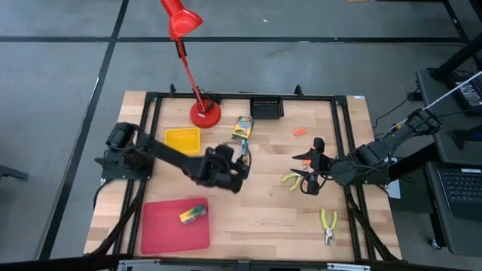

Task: Pick & Place School Supplies
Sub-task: Put the bottom crayon box into the pink bin

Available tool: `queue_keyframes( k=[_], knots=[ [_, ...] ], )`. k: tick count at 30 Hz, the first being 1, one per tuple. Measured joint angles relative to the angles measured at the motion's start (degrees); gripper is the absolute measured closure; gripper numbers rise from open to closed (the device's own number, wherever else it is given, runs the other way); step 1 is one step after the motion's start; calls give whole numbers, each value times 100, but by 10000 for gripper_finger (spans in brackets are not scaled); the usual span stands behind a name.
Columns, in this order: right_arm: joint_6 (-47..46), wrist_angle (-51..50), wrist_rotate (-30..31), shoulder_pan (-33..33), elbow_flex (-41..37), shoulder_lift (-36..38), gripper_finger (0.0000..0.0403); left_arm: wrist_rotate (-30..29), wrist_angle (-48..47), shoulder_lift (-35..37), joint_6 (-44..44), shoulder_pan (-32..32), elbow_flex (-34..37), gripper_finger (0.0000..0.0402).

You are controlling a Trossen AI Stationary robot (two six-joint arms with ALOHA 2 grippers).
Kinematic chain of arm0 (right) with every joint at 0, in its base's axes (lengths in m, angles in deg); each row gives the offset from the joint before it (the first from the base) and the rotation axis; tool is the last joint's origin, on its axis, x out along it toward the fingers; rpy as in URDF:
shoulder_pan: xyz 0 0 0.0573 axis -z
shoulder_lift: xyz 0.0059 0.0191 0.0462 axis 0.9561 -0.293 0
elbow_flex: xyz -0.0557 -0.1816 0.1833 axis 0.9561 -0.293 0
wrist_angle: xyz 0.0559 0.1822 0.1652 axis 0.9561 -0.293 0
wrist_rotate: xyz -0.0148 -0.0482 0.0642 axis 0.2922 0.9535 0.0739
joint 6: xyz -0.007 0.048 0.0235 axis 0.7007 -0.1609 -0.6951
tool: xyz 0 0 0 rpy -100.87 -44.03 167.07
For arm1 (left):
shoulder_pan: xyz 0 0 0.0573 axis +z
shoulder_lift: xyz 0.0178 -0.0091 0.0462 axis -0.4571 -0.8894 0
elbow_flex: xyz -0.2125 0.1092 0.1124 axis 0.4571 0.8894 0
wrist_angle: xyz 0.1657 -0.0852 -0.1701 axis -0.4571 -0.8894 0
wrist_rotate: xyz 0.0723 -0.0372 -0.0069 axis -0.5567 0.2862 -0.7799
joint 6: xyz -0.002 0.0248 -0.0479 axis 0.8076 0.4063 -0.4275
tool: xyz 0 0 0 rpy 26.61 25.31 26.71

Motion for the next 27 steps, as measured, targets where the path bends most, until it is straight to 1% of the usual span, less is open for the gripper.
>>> queue_keyframes(
  k=[3, 9, 12, 16, 19, 21, 24, 27],
  knots=[
    [-2, -3, 0, 0, -1, 4, 195, 835, -213, 102, 425, 347, 0, 158],
    [-32, 3, 0, 1, -1, 6, 195, 1868, -408, 519, 1495, 915, 2, 157],
    [-42, 4, 0, 2, -1, 6, 195, 2360, -341, 825, 1702, 1179, 2, 157],
    [-67, 4, -1, 27, -1, 6, 195, 3255, -237, 1183, 1665, 1718, 1, 157],
    [-129, 4, -4, 28, -1, 6, 195, 3825, -566, 1249, 1470, 2166, -191, 158],
    [-144, 6, -27, 28, -1, 6, 195, 4001, -1020, 1184, 1427, 2387, -427, 160],
    [-149, 8, -46, 28, -1, 6, 195, 4036, -1722, 1004, 1552, 2607, -841, 162],
    [-149, -2, -46, 28, -1, 6, 195, 4064, -2036, 789, 1569, 2726, -1193, 162]
  ],
)
